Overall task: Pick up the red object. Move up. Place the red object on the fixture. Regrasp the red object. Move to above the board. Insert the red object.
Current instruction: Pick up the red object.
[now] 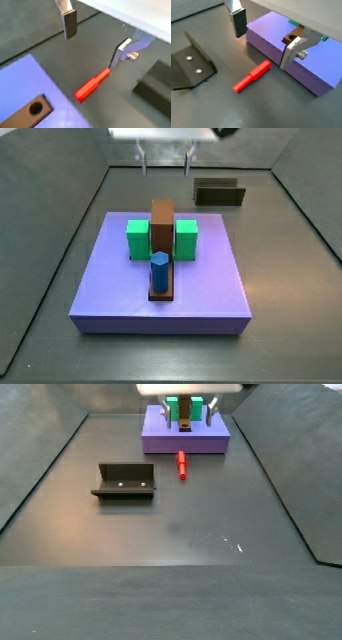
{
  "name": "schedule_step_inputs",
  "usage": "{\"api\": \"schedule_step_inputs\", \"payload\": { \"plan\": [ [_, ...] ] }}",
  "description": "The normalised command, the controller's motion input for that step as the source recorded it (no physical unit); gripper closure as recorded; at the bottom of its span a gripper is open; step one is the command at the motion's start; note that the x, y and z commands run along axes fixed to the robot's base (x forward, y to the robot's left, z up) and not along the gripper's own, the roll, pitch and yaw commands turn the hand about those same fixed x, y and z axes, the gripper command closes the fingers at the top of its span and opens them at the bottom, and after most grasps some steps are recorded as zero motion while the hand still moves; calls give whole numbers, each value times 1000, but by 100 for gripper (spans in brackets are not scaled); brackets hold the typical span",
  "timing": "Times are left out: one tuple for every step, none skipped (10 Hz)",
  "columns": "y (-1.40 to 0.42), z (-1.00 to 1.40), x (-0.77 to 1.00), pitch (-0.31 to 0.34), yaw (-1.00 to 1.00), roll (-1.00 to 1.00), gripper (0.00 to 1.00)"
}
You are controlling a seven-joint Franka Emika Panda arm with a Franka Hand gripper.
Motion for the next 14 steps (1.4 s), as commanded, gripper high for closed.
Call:
{"api": "schedule_step_inputs", "payload": {
  "plan": [
    [-417,-1000,6,-70,-29,56,0],
    [-337,-1000,29,-67,-20,109,0],
    [-117,-883,86,-26,-6,161,0],
    [-40,-823,83,-11,-34,229,0],
    [0,-794,80,-24,-20,241,0],
    [-69,-660,3,-50,0,137,0],
    [-86,-517,91,-64,0,-26,0],
    [-137,-454,146,-53,0,-1,0],
    [-89,-434,157,-39,0,0,0],
    [-46,-343,66,-16,0,0,0],
    [-37,-151,0,0,0,46,0],
    [-14,0,0,0,0,17,0],
    [0,0,0,0,-23,17,0],
    [0,-31,0,0,0,0,0]
  ]
}}
